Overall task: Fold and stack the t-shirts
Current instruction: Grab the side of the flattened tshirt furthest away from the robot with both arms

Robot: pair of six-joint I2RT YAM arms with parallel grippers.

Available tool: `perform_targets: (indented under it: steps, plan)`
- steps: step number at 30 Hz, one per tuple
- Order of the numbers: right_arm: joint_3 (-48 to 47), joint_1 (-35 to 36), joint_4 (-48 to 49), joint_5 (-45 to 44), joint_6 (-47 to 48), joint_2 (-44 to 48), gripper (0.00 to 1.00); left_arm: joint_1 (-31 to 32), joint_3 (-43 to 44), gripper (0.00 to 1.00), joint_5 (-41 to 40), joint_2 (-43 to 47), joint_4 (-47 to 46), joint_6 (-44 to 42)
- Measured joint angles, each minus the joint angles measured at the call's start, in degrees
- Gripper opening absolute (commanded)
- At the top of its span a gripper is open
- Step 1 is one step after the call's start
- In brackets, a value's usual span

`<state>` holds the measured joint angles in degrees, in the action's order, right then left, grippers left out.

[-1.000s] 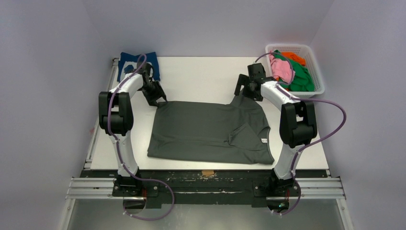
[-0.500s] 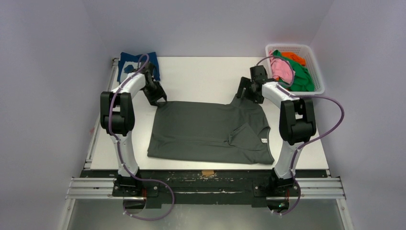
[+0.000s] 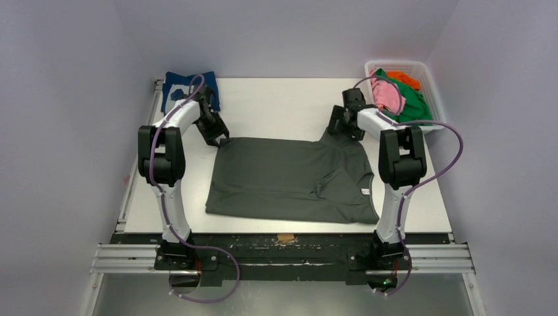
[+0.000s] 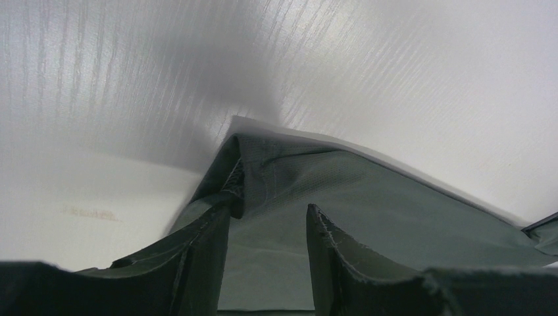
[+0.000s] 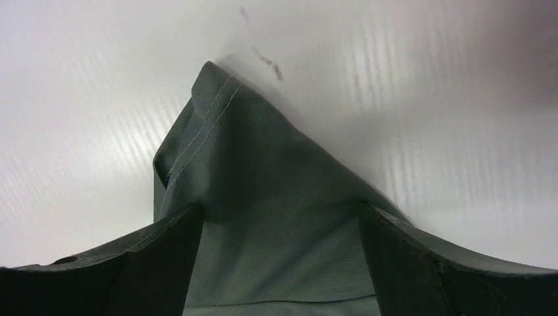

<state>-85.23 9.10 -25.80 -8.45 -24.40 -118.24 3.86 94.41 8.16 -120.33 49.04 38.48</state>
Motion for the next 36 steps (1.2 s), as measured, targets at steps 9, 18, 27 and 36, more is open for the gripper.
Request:
perform_targets:
  steps: [9,18,27,36]
  plan:
    - [-3.7,-4.0,-0.8,-0.7,4.7,-2.5,0.85,1.3,1.6,0.43,0.6,-0.9,0.1,1.5]
    - [-7.8,-4.5,-0.9,0.7,11.8,-5.4,0.84,3.5,7.2,0.44,-2.6,-4.3,0.8,4.1]
    - [-7.8,-4.7,-0.6,1.0,14.2,-5.4,0.84,4.3,4.5,0.39,-5.9,-4.6,-1.1,14.2]
    - [-7.4,-4.7,-0.2,2.4,15.1,-5.2,0.84,4.8,3.8,0.30,-11.8,-4.0,-0.8,25.6]
